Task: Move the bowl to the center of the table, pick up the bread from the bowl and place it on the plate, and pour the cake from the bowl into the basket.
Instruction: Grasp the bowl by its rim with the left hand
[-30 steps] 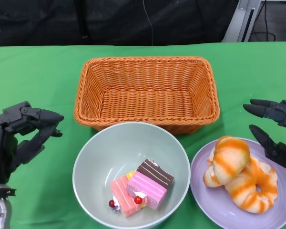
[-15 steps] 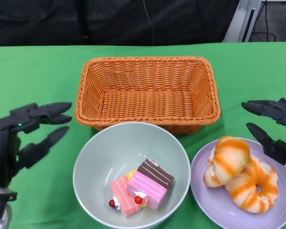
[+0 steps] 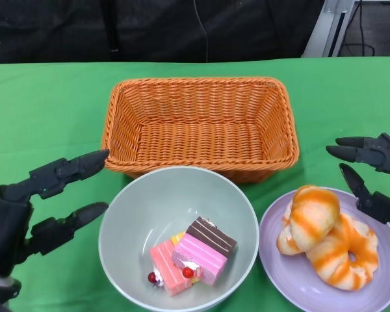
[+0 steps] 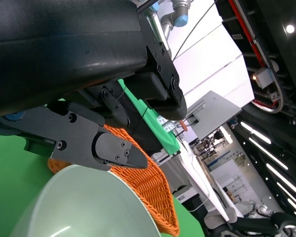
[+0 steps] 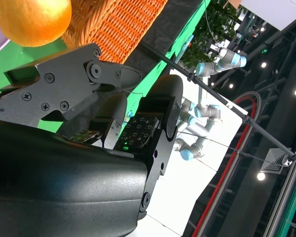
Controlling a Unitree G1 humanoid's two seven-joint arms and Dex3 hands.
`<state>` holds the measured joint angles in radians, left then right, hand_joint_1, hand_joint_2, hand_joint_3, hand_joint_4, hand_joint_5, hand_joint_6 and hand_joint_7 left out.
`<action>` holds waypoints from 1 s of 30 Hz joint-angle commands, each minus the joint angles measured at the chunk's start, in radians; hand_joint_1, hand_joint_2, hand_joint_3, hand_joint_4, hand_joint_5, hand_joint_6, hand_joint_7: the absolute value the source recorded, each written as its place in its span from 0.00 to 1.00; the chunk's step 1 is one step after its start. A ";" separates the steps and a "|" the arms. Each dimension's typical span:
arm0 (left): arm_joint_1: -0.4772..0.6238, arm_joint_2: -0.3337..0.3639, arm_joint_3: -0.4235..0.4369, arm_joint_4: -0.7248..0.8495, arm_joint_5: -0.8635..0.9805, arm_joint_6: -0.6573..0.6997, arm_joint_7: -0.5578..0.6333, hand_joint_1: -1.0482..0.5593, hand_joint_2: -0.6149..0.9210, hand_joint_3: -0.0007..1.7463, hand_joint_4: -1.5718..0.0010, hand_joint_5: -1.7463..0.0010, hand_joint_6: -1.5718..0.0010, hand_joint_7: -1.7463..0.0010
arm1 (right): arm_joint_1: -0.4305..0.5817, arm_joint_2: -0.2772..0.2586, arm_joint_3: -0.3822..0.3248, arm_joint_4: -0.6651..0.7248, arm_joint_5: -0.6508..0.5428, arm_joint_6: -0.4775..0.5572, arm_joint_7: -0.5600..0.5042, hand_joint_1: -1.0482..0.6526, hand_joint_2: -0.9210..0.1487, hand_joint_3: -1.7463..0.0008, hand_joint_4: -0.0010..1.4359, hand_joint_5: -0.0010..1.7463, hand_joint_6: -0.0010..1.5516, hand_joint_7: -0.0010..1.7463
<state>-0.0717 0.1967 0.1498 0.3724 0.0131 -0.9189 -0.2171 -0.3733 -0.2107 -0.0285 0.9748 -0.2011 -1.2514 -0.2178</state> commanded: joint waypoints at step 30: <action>0.045 0.235 -0.006 0.065 0.122 -0.178 -0.018 0.41 1.00 0.05 0.62 0.99 0.67 1.00 | -0.002 0.022 -0.050 0.004 0.018 0.013 0.014 0.58 0.21 0.61 0.54 0.46 0.68 0.09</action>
<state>-0.0337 0.4033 0.1315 0.4249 0.1119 -1.0716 -0.2510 -0.3734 -0.1887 -0.0637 0.9749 -0.2016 -1.2395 -0.2011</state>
